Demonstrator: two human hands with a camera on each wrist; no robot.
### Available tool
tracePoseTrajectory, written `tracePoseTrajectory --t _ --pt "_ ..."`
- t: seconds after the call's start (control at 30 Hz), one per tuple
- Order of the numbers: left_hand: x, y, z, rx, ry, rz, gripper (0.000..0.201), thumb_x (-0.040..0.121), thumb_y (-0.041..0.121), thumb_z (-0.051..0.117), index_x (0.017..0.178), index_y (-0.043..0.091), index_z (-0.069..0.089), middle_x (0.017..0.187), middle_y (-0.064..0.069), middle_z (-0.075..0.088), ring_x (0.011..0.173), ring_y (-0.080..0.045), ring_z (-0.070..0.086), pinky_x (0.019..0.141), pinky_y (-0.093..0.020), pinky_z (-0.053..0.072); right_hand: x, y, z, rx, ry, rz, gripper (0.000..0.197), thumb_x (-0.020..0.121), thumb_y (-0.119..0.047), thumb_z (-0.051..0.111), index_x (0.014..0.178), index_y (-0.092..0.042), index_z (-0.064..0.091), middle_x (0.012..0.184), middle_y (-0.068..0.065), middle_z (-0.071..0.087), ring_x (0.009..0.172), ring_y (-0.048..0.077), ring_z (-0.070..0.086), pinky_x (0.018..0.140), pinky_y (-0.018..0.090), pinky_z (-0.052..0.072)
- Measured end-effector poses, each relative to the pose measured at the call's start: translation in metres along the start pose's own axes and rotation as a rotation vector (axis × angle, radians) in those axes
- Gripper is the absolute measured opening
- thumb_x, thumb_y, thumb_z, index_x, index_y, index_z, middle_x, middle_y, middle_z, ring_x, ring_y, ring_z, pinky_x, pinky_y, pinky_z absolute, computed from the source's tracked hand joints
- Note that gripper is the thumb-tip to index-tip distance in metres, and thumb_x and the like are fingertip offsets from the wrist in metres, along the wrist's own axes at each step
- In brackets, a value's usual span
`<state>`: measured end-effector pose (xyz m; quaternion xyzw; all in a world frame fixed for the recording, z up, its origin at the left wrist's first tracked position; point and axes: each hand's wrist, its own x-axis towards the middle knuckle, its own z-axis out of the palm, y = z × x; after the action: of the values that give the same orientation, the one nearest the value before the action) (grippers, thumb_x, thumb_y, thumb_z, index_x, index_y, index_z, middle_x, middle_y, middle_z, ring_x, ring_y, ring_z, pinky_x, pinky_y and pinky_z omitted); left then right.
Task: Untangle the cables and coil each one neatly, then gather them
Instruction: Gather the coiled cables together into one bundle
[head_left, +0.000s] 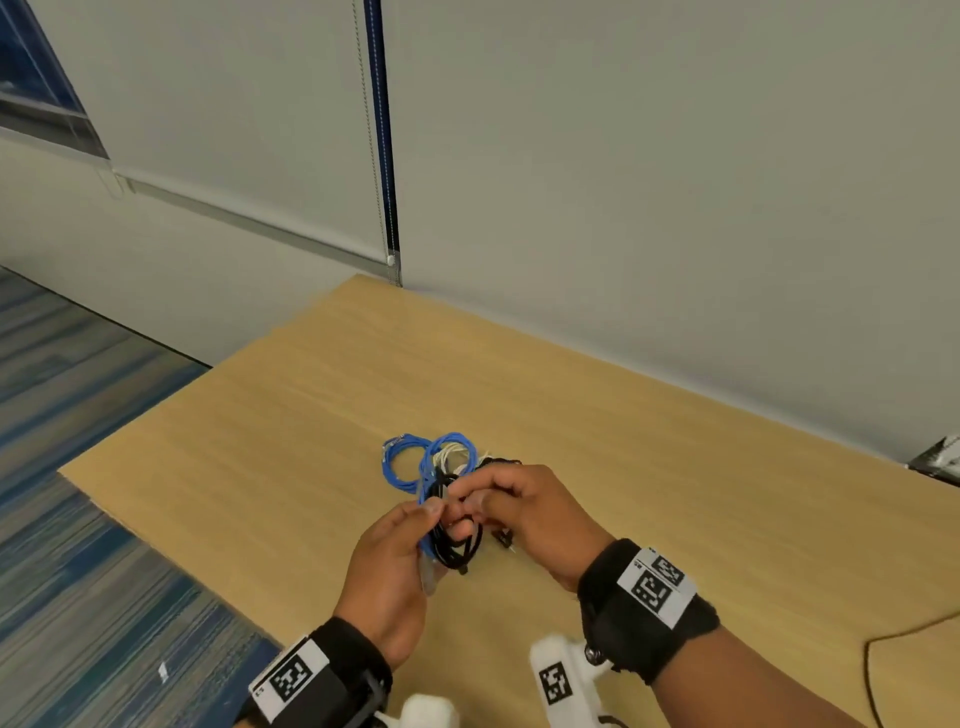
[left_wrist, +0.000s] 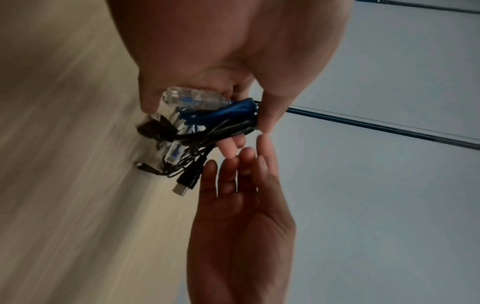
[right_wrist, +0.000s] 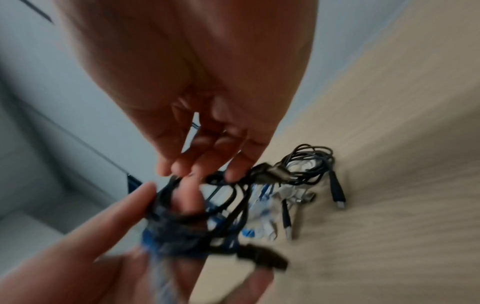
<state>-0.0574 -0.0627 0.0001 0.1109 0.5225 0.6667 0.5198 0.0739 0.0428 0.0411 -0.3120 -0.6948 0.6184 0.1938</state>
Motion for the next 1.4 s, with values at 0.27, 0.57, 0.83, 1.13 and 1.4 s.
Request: tracePoseTrajectory --t 0.27,0.57,0.83,1.13,1.4 --pt "0.019 0.030 -0.042 -0.045 -0.058 0.027 0.013 0.082 0.017 0.071 0.092 0.010 0.066 0.090 -0.014 0.073 0.082 -0.023 0.074 0.076 -0.042 0.057 0.048 0.053 -0.018 -0.688 0.187 0.347 0.029 0.094 -0.036 0.060 0.119 -0.022 0.066 0.111 0.004 0.069 0.099 0.023 0.064 0.084 0.031 0.049" --pt "0.042 0.049 -0.063 0.027 -0.066 0.040 0.016 0.093 0.005 0.064 0.081 0.011 0.074 0.082 -0.011 0.071 0.087 -0.024 0.073 0.083 -0.040 0.054 0.034 0.045 -0.010 -0.800 0.325 0.202 0.007 0.100 -0.026 0.054 0.093 -0.026 0.056 0.095 0.002 0.053 0.077 0.017 0.050 0.066 0.029 0.039" --pt "0.044 0.040 -0.033 0.035 -0.206 -0.046 0.024 0.087 0.013 0.067 0.107 0.001 0.072 0.098 -0.018 0.074 0.089 -0.024 0.071 0.074 -0.036 0.053 0.001 -0.013 0.018 -0.819 0.176 -0.180 0.012 0.097 -0.025 0.059 0.106 -0.028 0.067 0.105 -0.007 0.051 0.090 0.011 0.054 0.079 0.028 0.047" --pt "0.036 0.031 -0.035 0.055 -0.347 -0.035 0.050 0.079 0.032 0.077 0.114 -0.002 0.069 0.105 -0.023 0.065 0.092 -0.033 0.054 0.081 -0.044 0.039 -0.003 0.000 0.042 -0.938 0.130 -0.258 0.019 0.099 -0.021 0.054 0.112 -0.022 0.067 0.107 0.001 0.055 0.094 0.022 0.054 0.079 0.040 0.049" --pt "0.040 0.043 -0.067 0.022 -0.077 0.011 0.007 0.077 0.007 0.073 0.084 0.004 0.071 0.075 -0.012 0.071 0.071 -0.028 0.065 0.080 -0.051 0.046 0.035 0.017 0.026 -0.677 0.178 -0.064 0.022 0.100 -0.031 0.054 0.114 -0.028 0.070 0.103 -0.009 0.071 0.093 0.010 0.064 0.087 0.033 0.052"
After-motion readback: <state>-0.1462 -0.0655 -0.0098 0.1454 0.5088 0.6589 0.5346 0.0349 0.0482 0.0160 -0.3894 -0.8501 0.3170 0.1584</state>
